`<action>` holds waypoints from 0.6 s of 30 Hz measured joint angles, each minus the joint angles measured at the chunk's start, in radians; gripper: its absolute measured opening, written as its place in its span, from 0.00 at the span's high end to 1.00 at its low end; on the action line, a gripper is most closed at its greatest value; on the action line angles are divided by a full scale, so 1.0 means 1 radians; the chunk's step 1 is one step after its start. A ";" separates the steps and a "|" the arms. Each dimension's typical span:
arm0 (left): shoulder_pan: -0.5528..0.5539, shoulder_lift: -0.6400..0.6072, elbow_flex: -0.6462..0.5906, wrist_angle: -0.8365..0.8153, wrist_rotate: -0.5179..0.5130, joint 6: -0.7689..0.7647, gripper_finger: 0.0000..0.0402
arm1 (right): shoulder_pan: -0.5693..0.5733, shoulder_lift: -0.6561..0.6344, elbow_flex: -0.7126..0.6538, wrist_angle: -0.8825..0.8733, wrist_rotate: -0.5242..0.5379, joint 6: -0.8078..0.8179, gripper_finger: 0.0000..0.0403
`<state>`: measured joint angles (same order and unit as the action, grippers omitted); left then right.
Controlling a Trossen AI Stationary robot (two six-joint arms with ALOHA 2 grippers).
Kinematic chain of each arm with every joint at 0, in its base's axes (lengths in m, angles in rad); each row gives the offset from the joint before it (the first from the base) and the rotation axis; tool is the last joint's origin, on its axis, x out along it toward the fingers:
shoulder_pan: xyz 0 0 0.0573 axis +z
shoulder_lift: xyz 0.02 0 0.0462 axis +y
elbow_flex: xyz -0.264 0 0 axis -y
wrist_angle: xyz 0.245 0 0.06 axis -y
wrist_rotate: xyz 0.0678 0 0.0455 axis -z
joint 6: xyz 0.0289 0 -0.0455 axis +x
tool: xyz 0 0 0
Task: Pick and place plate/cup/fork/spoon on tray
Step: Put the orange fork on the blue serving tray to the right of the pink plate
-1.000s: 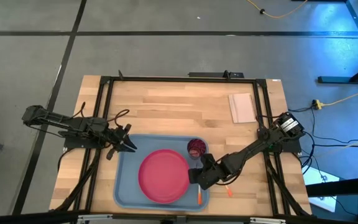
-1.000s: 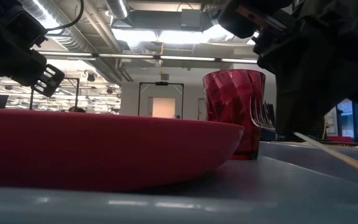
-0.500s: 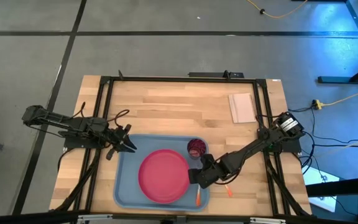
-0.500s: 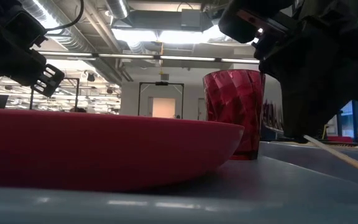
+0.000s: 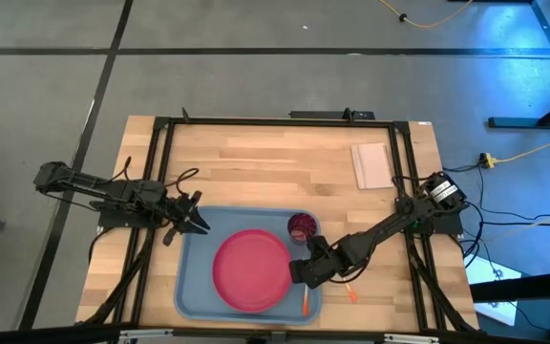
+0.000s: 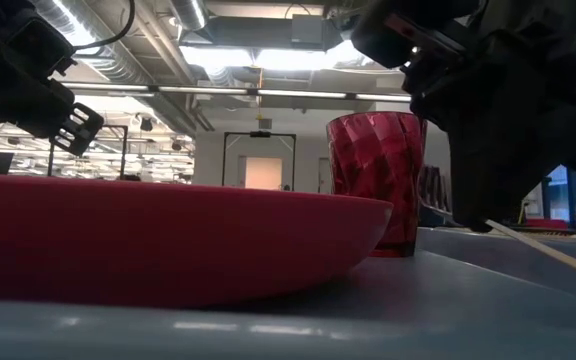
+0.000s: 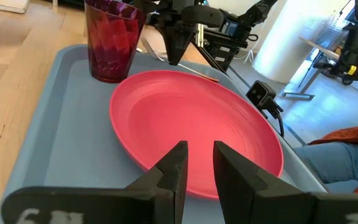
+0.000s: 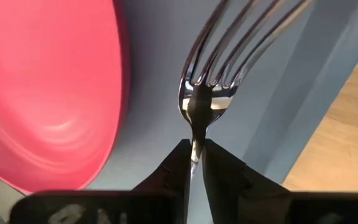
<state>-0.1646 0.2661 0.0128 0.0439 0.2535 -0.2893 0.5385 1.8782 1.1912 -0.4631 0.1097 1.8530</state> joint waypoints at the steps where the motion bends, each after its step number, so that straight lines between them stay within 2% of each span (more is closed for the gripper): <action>1: 0.000 0.000 0.000 0.000 0.000 0.000 0.83 | 0.000 0.000 0.000 0.003 0.001 0.000 0.89; 18: 0.000 0.000 0.000 -0.001 0.000 0.000 0.83 | 0.000 0.000 0.000 0.010 -0.014 0.000 0.89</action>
<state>-0.1646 0.2661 0.0128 0.0429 0.2535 -0.2893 0.5383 1.8786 1.1909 -0.4534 0.0959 1.8532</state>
